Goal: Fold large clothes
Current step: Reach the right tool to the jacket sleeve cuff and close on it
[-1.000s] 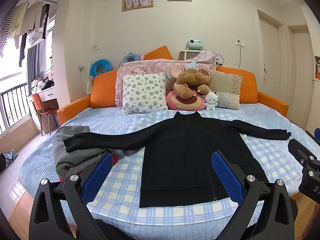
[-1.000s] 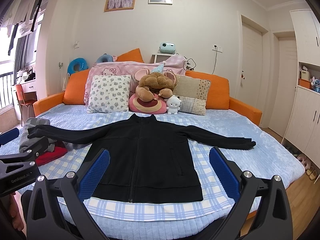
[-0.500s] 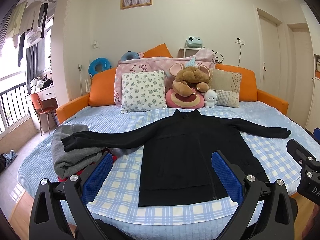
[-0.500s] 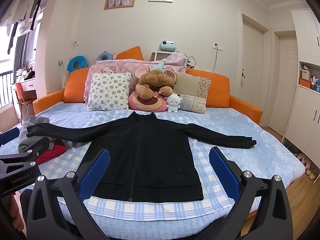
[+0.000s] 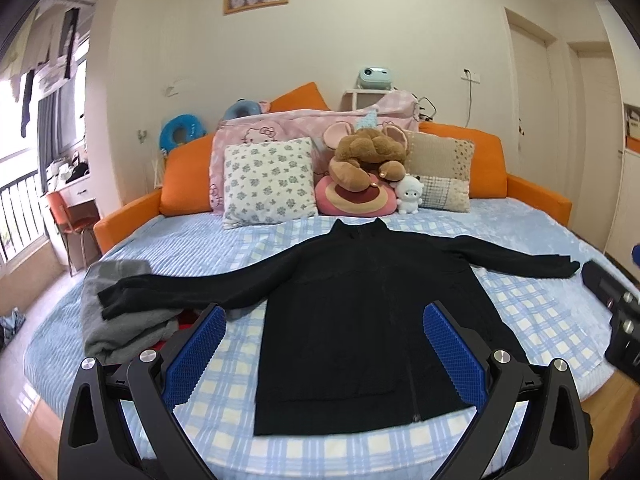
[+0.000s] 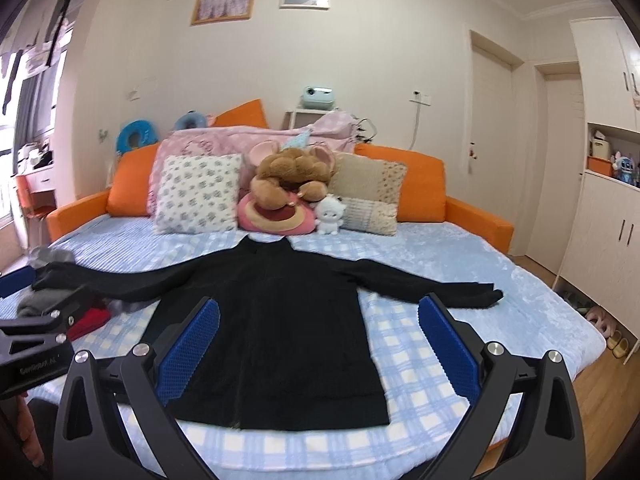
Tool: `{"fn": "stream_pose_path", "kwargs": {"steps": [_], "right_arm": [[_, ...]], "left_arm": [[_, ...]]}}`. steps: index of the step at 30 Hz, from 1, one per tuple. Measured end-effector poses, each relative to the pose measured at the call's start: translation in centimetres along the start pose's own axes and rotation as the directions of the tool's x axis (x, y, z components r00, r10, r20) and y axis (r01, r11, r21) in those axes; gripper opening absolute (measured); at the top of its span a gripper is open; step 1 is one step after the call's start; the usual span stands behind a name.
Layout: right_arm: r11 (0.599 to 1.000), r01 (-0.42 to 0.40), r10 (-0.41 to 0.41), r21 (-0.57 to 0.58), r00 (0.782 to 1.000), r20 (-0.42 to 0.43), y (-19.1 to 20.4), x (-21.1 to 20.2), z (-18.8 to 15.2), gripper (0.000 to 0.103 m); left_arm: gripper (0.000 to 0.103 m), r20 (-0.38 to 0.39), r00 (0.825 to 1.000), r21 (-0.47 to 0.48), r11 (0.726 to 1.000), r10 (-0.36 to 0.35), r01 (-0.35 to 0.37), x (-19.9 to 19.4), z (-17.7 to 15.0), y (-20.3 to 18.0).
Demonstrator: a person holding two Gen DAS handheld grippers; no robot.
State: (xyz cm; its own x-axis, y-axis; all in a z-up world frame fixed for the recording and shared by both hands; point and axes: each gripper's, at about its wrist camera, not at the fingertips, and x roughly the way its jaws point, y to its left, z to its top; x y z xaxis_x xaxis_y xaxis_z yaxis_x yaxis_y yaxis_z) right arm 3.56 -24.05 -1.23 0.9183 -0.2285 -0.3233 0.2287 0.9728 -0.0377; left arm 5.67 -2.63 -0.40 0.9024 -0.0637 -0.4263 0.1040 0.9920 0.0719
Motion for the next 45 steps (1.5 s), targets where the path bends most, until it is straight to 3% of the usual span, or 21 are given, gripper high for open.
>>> {"fn": "stream_pose_path", "kwargs": {"steps": [6,14,22,25,28,34,39,41,45], "right_arm": [[0.996,0.078,-0.078,0.044,0.997,0.002,-3.6,4.2,1.9,0.099],[0.988,0.146,-0.145,0.040,0.989,-0.034,-8.5,10.2,4.1,0.098],[0.992,0.089,-0.080,0.092,0.992,-0.100,-16.2,17.5,5.4,0.098],[0.986,0.074,-0.048,0.147,0.983,-0.175,-20.6,21.2,5.9,0.098],[0.973,0.065,-0.004,0.223,0.965,-0.264,-25.8,25.4,6.1,0.098],[0.942,0.081,0.070,0.326,0.901,-0.427,-35.7,32.9,5.1,0.098],[0.940,0.137,0.046,0.314,0.859,-0.511,-40.8,37.6,3.7,0.096],[0.935,0.136,0.070,0.327,0.835,-0.547,-42.4,39.5,2.8,0.094],[0.910,0.158,0.110,0.384,0.799,-0.591,-45.1,42.5,1.0,0.083]], "left_arm": [[0.100,-0.025,1.000,0.053,0.998,-0.014,0.015,4.8,2.6,-4.0],[0.100,-0.059,0.993,0.072,0.992,-0.098,0.103,11.8,6.1,-11.0],[0.100,-0.200,0.957,0.057,0.972,-0.211,0.227,21.7,8.2,-18.3],[0.100,-0.247,0.949,0.067,0.973,-0.198,0.220,25.7,8.9,-21.1],[0.100,-0.291,0.935,0.070,0.970,-0.204,0.233,29.4,9.4,-23.4],[0.100,-0.348,0.911,0.084,0.960,-0.222,0.266,36.3,10.2,-27.6],[0.100,-0.435,0.867,0.037,0.957,-0.244,0.288,42.5,10.9,-31.1],[0.100,-0.448,0.855,0.039,0.950,-0.260,0.309,44.1,11.0,-32.3],[0.100,-0.499,0.810,-0.025,0.939,-0.308,0.342,47.5,10.9,-34.2]]}}
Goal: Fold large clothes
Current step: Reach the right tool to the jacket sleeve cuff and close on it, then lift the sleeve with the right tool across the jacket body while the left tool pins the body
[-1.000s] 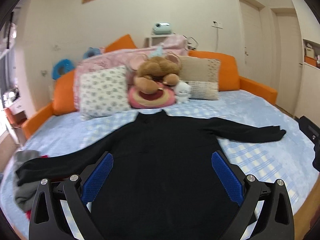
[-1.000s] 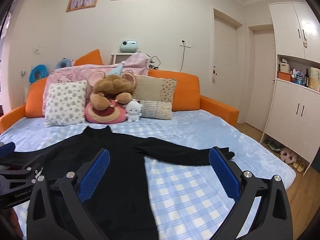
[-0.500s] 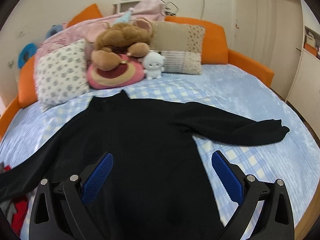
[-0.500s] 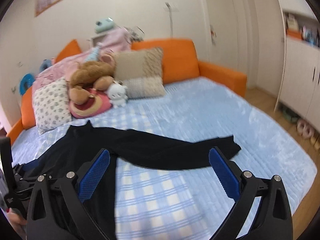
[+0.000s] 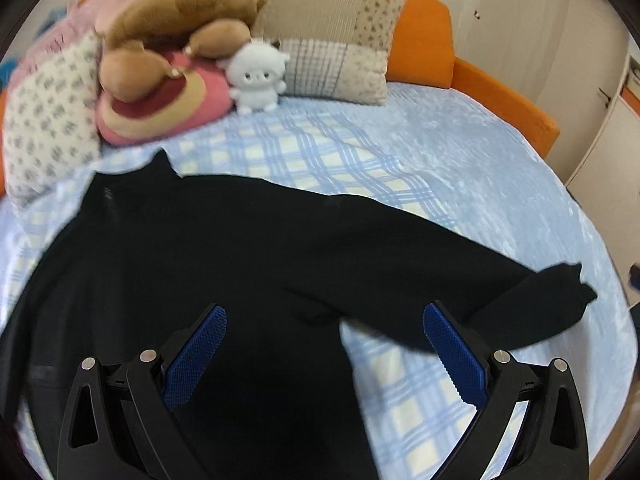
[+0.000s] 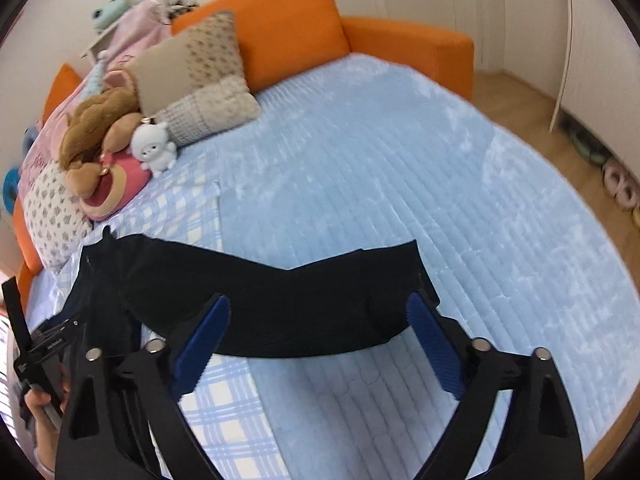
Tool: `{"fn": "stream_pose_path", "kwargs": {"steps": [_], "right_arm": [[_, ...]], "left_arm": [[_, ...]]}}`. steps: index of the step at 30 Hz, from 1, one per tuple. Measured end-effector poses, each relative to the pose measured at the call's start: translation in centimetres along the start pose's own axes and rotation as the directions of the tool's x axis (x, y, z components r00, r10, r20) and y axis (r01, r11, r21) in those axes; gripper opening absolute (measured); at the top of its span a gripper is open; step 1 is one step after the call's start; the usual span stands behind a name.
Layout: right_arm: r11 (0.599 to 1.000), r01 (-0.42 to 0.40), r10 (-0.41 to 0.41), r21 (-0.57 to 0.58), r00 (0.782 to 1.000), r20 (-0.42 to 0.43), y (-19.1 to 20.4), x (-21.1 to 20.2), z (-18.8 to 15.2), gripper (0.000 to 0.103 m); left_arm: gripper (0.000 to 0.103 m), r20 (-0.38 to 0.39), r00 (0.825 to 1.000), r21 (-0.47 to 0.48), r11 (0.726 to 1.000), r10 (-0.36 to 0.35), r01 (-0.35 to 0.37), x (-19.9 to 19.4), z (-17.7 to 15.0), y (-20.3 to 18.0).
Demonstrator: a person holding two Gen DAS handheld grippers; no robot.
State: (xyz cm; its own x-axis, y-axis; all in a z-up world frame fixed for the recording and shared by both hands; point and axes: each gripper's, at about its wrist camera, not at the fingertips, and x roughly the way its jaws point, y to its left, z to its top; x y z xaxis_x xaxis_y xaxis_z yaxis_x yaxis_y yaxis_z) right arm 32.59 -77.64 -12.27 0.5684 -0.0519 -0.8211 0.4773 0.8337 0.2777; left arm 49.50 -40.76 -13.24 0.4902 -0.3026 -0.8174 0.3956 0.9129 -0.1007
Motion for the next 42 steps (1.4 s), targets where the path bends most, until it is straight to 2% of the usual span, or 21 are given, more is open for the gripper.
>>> {"fn": "stream_pose_path", "kwargs": {"steps": [4,6,9,10,12,16,19,20,21,22,24,26,28,30,32,35,37,38,39,41,42], "right_arm": [[0.994,0.002,0.006,0.112,0.997,-0.071,-3.0,3.5,0.9,0.083],[0.986,0.011,0.006,0.168,0.995,-0.104,-4.5,5.1,1.2,0.083],[0.966,0.010,0.029,0.259,0.989,-0.147,-6.3,7.2,1.0,0.080],[0.959,0.017,0.029,0.282,0.987,-0.160,-6.6,7.8,0.9,0.076],[0.948,0.048,0.011,0.316,0.983,-0.181,-7.3,8.9,0.6,0.076],[0.924,0.058,0.030,0.377,0.974,-0.223,-8.0,11.1,-0.6,0.072],[0.919,0.063,0.016,0.389,0.981,-0.196,-8.2,11.2,-1.3,0.067],[0.919,0.076,0.000,0.386,0.981,-0.192,-8.1,11.0,-1.4,0.060],[0.919,0.090,-0.016,0.384,0.981,-0.192,-8.1,10.9,-1.4,0.047],[0.919,0.082,-0.010,0.386,0.983,-0.184,-8.1,10.8,-1.4,0.044],[0.909,0.024,0.051,0.417,0.985,-0.168,-8.5,10.6,-1.6,0.021],[0.903,0.003,0.071,0.430,0.985,-0.155,-8.4,10.2,-1.6,0.019],[0.922,0.002,0.052,0.387,0.990,-0.129,-7.2,9.1,-1.1,0.018],[0.931,-0.019,0.057,0.363,0.994,-0.093,-6.0,7.6,-0.3,0.018],[0.932,-0.059,0.084,0.357,0.995,-0.055,-4.8,5.8,0.8,0.018],[0.946,-0.092,0.090,0.312,0.996,0.021,-1.5,2.1,3.1,0.018],[0.954,-0.115,0.101,0.276,0.993,0.065,1.3,-0.6,4.6,0.018],[0.959,-0.126,0.108,0.255,0.991,0.081,2.7,-1.8,5.2,0.018],[0.964,-0.141,0.121,0.224,0.987,0.102,4.9,-3.5,6.0,0.018],[0.973,-0.158,0.139,0.166,0.982,0.124,8.6,-5.9,7.2,0.018],[0.977,-0.164,0.146,0.138,0.980,0.132,10.4,-6.9,7.6,0.018]], "left_arm": [[0.100,-0.055,0.994,-0.074,0.993,-0.098,0.094,3.0,0.8,0.4],[0.100,-0.065,0.992,-0.095,0.991,-0.104,0.097,3.9,1.0,0.8],[0.100,-0.057,0.994,-0.107,0.990,-0.097,0.091,4.3,1.0,1.6],[0.100,-0.042,0.992,-0.116,0.986,-0.122,0.116,4.3,0.9,2.0],[0.100,-0.010,0.984,-0.134,0.975,-0.180,0.177,3.9,0.9,2.6],[0.100,0.005,0.983,-0.119,0.976,-0.183,0.182,3.7,0.5,3.1],[0.100,0.008,0.986,-0.111,0.979,-0.169,0.169,3.7,0.3,3.6],[0.100,0.011,0.987,-0.116,0.980,-0.162,0.162,3.8,0.2,3.9],[0.100,0.007,0.987,-0.122,0.979,-0.161,0.160,4.2,0.2,4.2],[0.100,-0.004,0.985,-0.134,0.977,-0.170,0.168,4.6,0.2,4.4],[0.100,-0.023,0.983,-0.154,0.973,-0.180,0.174,5.3,-0.2,4.9],[0.100,-0.023,0.980,-0.183,0.964,-0.199,0.192,5.5,-0.7,5.3],[0.100,-0.009,0.980,-0.189,0.963,-0.199,0.194,5.3,-1.3,5.5],[0.100,0.003,0.985,-0.167,0.971,-0.173,0.171,4.6,-1.7,5.5],[0.100,0.029,0.993,-0.119,0.986,-0.112,0.115,3.4,-2.2,5.5],[0.099,0.045,0.997,-0.068,0.996,-0.058,0.061,2.4,-2.6,5.5],[0.085,0.049,0.999,-0.056,0.998,-0.008,0.011,2.3,-2.7,5.5],[0.062,0.041,0.999,-0.060,0.998,0.001,0.002,2.4,-2.6,5.6],[0.043,0.028,1.000,-0.067,0.998,-0.005,0.007,2.7,-2.6,5.6],[0.024,-0.012,0.997,-0.105,0.992,-0.070,0.068,3.8,-2.6,6.0],[0.021,-0.029,0.995,-0.130,0.988,-0.093,0.088,4.4,-2.7,6.2]]}}
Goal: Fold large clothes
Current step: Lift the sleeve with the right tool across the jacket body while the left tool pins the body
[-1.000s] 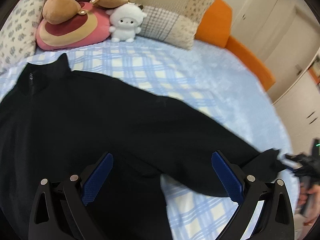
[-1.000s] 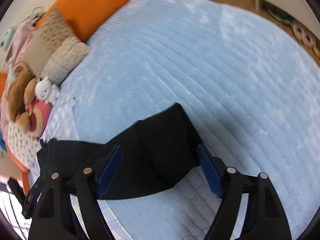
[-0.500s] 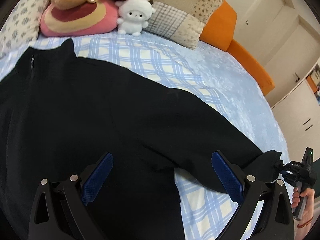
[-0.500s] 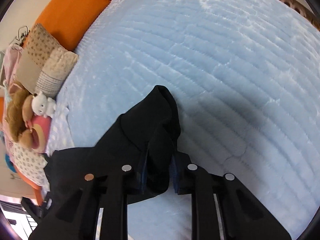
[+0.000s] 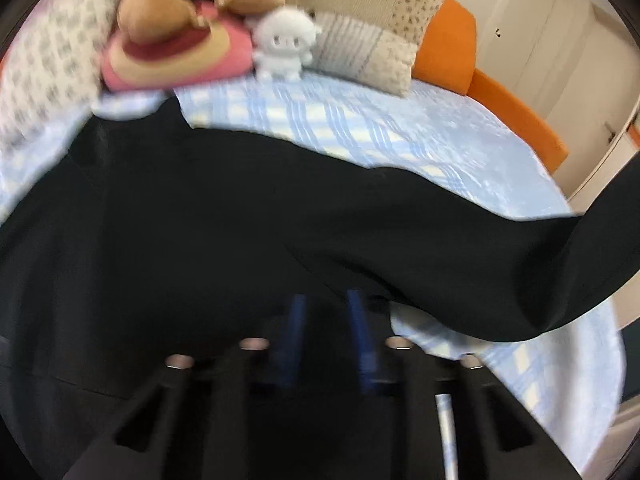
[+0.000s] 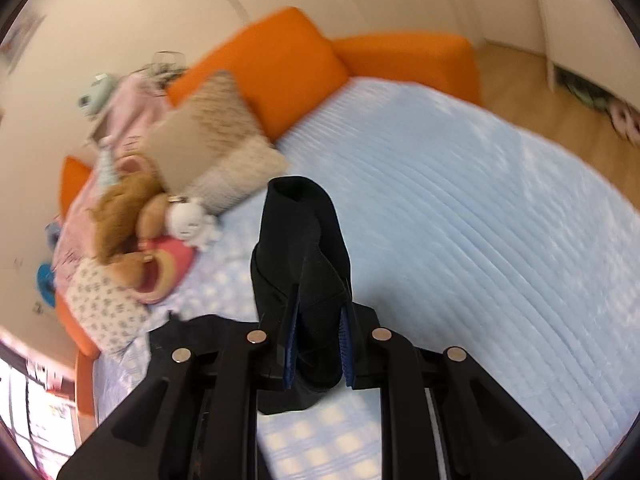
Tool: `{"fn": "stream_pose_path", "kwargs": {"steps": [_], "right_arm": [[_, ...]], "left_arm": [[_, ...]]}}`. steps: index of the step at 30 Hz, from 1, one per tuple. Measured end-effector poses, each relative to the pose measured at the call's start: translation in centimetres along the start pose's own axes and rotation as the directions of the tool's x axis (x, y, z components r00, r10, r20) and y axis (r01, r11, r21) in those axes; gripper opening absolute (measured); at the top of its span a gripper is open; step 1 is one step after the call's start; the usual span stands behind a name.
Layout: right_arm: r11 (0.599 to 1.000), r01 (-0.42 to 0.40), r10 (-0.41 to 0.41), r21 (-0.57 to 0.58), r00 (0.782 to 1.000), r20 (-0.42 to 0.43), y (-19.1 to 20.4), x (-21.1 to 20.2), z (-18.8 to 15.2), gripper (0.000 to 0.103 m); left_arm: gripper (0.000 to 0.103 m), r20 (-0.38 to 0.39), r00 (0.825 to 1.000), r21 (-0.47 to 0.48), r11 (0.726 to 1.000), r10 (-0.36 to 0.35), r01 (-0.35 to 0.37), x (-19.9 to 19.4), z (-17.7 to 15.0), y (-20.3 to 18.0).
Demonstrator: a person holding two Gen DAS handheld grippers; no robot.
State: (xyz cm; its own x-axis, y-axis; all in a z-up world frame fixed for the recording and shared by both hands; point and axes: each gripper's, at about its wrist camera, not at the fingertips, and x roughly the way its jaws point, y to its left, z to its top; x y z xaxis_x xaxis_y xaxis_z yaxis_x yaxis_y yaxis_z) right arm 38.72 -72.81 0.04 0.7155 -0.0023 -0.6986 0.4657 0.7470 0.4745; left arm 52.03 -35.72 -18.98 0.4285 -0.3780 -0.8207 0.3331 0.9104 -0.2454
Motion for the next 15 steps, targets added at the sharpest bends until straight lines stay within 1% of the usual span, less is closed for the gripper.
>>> {"fn": "stream_pose_path", "kwargs": {"steps": [1,3,5,6,7,9,10,11,12,14,15], "right_arm": [[0.999,-0.009,0.010,-0.040,1.000,0.009,2.5,-0.8,0.3,0.018],[0.993,-0.015,0.018,-0.118,0.999,0.029,7.4,-2.0,0.8,0.018],[0.982,-0.017,0.026,-0.187,0.999,0.046,12.1,-3.1,1.0,0.018],[0.972,-0.018,0.032,-0.233,0.998,0.059,15.3,-3.7,1.0,0.018],[0.963,-0.017,0.037,-0.268,0.997,0.068,17.6,-4.1,0.9,0.018],[0.937,-0.019,0.051,-0.347,0.995,0.081,22.9,-4.7,0.3,0.018],[0.923,-0.027,0.063,-0.384,0.995,0.081,25.8,-4.9,-0.2,0.018],[0.908,-0.043,0.080,-0.418,0.994,0.073,28.5,-4.9,-0.9,0.018],[0.897,-0.055,0.093,-0.439,0.993,0.066,30.1,-5.1,-1.5,0.018],[0.852,-0.075,0.112,-0.517,0.993,0.040,35.4,-4.1,-4.0,0.018],[0.835,-0.085,0.118,-0.544,0.993,0.026,37.4,-3.5,-5.2,0.018]], "left_arm": [[0.020,-0.015,1.000,-0.032,0.999,-0.011,0.010,0.7,-0.2,0.2],[0.012,-0.037,0.999,-0.070,0.997,-0.025,0.023,2.1,-0.9,0.4],[0.011,-0.034,0.999,-0.074,0.997,-0.030,0.028,3.0,-1.7,0.1],[0.011,-0.005,1.000,-0.050,0.999,-0.019,0.019,3.1,-2.3,-0.5],[0.009,0.023,1.000,-0.008,1.000,0.002,-0.002,3.1,-2.7,-1.3],[0.009,0.073,0.996,0.106,0.992,0.055,-0.062,3.1,-3.4,-3.2],[0.009,0.105,0.991,0.180,0.978,0.087,-0.105,3.2,-4.0,-4.5],[0.008,0.121,0.987,0.211,0.968,0.109,-0.133,3.3,-4.2,-5.2],[0.007,0.146,0.981,0.251,0.954,0.132,-0.165,3.4,-4.5,-6.1],[0.006,0.153,0.974,0.288,0.935,0.169,-0.208,3.9,-4.9,-6.8],[0.006,0.156,0.970,0.302,0.926,0.188,-0.228,4.2,-5.0,-7.1]]}}
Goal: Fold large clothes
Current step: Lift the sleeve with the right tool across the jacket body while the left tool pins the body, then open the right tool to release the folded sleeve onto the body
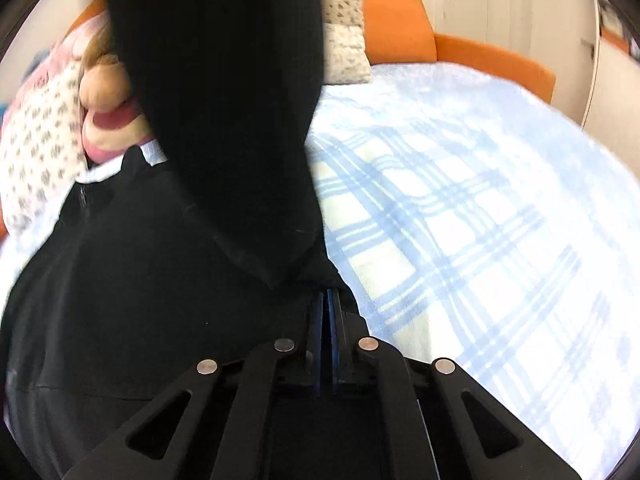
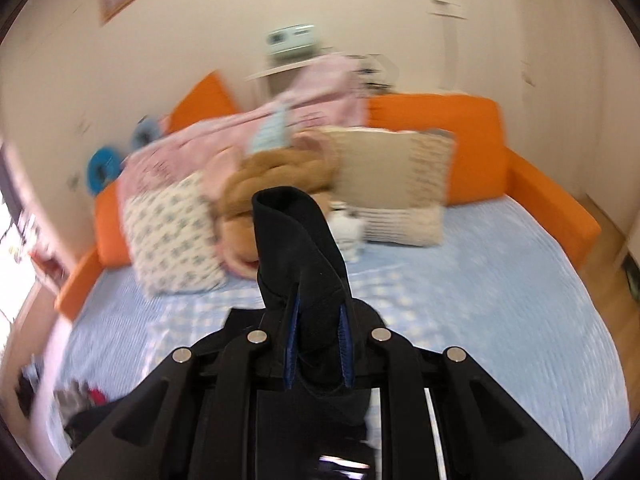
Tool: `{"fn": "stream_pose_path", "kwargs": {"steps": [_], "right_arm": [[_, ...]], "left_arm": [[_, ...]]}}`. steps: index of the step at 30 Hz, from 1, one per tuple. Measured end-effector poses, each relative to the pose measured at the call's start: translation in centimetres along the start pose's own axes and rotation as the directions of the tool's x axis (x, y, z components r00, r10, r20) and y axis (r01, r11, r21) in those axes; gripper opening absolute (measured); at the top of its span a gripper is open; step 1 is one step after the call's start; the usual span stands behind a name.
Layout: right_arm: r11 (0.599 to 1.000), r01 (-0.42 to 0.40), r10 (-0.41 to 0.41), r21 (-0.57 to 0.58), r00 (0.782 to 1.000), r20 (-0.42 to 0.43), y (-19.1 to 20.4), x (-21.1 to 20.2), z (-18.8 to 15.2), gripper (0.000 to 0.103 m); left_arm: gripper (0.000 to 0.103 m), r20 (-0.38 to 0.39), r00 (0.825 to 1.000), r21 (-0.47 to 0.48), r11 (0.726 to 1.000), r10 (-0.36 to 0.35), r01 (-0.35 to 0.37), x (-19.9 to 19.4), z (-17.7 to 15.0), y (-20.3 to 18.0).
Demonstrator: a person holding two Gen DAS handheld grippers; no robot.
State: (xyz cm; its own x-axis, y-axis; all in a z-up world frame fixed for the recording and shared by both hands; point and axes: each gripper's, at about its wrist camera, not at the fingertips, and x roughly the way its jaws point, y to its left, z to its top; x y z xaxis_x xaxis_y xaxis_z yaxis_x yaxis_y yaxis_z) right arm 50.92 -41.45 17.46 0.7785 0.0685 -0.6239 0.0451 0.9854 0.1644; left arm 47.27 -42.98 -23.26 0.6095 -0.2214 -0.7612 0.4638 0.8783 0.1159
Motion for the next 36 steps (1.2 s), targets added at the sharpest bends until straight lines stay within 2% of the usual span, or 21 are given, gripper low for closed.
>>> {"fn": "stream_pose_path", "kwargs": {"steps": [5,7,8,11,18,22,24,25,26,27,28,29,30,33,36], "right_arm": [[0.987,-0.104,0.094,-0.126,0.992,-0.080,11.4,6.6,-2.0,0.018],[0.975,-0.123,0.106,-0.184,0.989,-0.101,15.9,9.8,-4.2,0.018],[0.964,-0.144,0.115,-0.223,0.984,-0.138,18.5,11.8,-5.7,0.017],[0.932,-0.184,0.124,-0.313,0.972,-0.201,23.8,15.5,-8.9,0.017],[0.911,-0.196,0.099,-0.362,0.958,-0.269,29.9,21.7,-17.6,0.017],[0.914,-0.213,0.095,-0.346,0.940,-0.327,32.5,25.3,-22.9,0.017],[0.912,-0.239,0.104,-0.333,0.921,-0.375,33.7,26.5,-24.6,0.020],[0.911,-0.259,0.115,-0.322,0.907,-0.404,34.4,26.9,-25.4,0.019],[0.908,-0.281,0.124,-0.311,0.889,-0.441,35.2,27.1,-26.3,0.026],[0.900,-0.307,0.137,-0.309,0.873,-0.468,35.9,26.9,-26.9,0.042],[0.890,-0.329,0.151,-0.316,0.866,-0.477,36.6,26.3,-27.2,0.050],[0.881,-0.342,0.161,-0.327,0.866,-0.473,37.0,25.5,-27.2,0.063],[0.875,-0.353,0.172,-0.332,0.867,-0.467,37.1,24.7,-26.9,0.070],[0.851,-0.388,0.205,-0.354,0.866,-0.456,36.7,21.1,-24.9,0.073],[0.858,-0.375,0.200,-0.350,0.873,-0.446,33.5,17.2,-21.8,0.073]], "left_arm": [[0.006,0.011,0.997,0.063,0.995,0.072,-0.073,0.1,-0.1,-1.4],[0.006,0.020,0.998,0.051,0.997,0.062,-0.063,0.1,-0.2,-1.2],[0.006,0.023,0.999,0.040,0.998,0.049,-0.050,0.1,-0.2,-1.0],[0.006,0.025,1.000,-0.009,1.000,-0.010,0.011,0.2,-0.1,0.0],[0.006,0.032,0.999,0.005,1.000,0.004,-0.004,0.4,-0.4,0.3],[0.006,0.036,0.999,-0.002,1.000,-0.006,0.006,0.2,-0.5,0.5],[0.006,0.038,0.999,-0.011,1.000,-0.017,0.017,0.1,-0.6,0.7],[0.006,0.037,0.999,-0.014,1.000,-0.020,0.021,0.1,-0.6,0.7],[0.006,0.036,0.999,-0.015,1.000,-0.022,0.022,0.2,-0.6,0.8],[0.006,0.037,0.999,-0.013,1.000,-0.019,0.020,0.2,-0.6,0.7],[0.006,0.031,0.999,-0.014,1.000,-0.017,0.017,0.2,-0.6,0.8],[0.006,0.031,0.999,-0.014,1.000,-0.017,0.018,0.2,-0.6,0.7],[0.006,0.031,0.999,-0.014,1.000,-0.017,0.017,0.2,-0.6,0.7],[0.007,0.031,0.999,-0.012,1.000,-0.011,0.011,0.2,-0.6,0.7],[0.008,0.025,1.000,-0.010,1.000,-0.006,0.006,0.2,-0.5,0.9]]}}
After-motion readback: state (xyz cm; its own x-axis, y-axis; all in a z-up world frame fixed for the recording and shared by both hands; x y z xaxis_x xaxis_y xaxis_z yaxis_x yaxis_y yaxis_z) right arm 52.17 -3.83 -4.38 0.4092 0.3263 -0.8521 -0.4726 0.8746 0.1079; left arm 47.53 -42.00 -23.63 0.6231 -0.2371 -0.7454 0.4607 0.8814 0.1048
